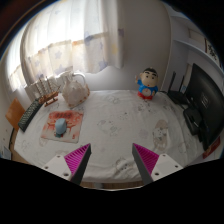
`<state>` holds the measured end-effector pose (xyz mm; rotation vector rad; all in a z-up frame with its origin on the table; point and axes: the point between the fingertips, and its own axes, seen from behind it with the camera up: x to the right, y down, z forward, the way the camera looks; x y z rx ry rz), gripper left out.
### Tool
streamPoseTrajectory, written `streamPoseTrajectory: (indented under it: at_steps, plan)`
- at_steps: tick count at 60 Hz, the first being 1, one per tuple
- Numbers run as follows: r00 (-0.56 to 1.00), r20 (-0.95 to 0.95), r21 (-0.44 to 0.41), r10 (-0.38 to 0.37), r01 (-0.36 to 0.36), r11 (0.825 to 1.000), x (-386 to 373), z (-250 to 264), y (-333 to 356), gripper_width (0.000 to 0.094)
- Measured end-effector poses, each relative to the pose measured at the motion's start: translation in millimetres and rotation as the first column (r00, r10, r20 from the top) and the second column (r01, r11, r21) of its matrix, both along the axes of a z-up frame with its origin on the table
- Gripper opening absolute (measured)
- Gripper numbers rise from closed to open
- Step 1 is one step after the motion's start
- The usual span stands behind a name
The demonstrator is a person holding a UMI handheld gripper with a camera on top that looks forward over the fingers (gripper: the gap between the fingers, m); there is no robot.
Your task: Arrange mouse
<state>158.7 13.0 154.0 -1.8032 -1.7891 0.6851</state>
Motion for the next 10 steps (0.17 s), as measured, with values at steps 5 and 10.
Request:
streamPoseTrajectory:
  at_steps: [5,10]
  plan:
    - [1.000,-0.015,0.013,0.002,-0.002,1.000,9,5,13,0.0856]
    - [1.000,-0.031,0.002,-0.002,0.002,1.000,15,11,22,0.0858]
